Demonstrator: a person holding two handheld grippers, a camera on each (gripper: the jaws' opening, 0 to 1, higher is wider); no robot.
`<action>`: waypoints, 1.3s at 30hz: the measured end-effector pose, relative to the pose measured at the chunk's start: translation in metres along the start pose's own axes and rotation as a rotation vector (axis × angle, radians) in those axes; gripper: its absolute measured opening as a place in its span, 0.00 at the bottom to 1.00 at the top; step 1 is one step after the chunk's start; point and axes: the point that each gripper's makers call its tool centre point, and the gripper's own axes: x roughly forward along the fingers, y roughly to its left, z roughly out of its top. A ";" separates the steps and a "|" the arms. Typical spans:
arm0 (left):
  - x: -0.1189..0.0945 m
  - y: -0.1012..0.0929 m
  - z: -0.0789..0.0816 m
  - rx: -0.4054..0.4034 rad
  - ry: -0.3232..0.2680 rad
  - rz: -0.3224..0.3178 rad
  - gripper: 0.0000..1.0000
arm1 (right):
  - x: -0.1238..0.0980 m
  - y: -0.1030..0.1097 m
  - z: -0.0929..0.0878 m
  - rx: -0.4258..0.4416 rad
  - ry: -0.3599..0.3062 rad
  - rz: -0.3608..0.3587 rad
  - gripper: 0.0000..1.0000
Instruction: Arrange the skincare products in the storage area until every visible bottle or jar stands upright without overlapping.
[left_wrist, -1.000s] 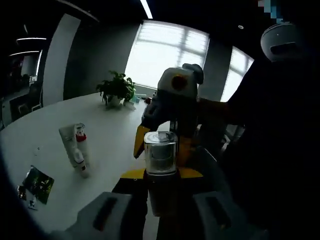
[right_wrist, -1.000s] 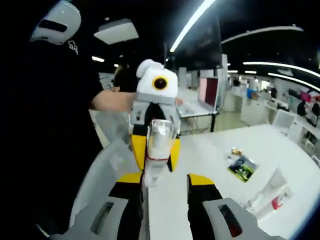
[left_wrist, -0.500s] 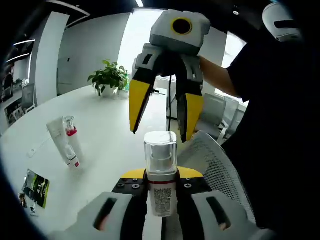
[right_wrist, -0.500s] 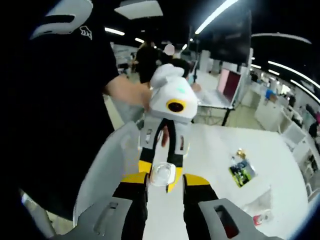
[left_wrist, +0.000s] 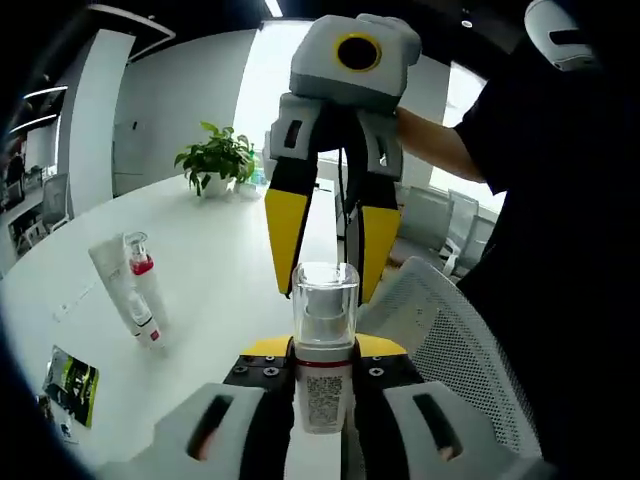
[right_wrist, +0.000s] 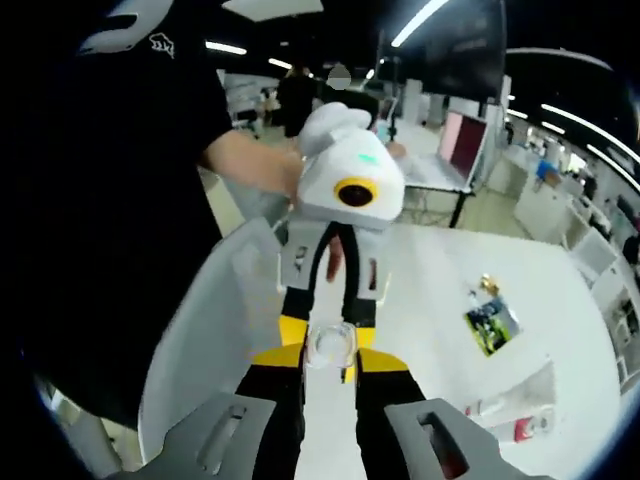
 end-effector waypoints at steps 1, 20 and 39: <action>0.003 0.003 -0.001 -0.003 0.007 0.004 0.16 | -0.001 -0.002 -0.003 0.009 0.001 0.003 0.09; 0.043 0.050 -0.035 -0.085 0.035 0.102 0.35 | 0.012 -0.034 -0.073 0.129 0.091 0.018 0.09; 0.006 0.087 -0.078 -0.209 -0.011 0.378 0.75 | 0.030 -0.087 -0.139 0.127 0.226 -0.097 0.09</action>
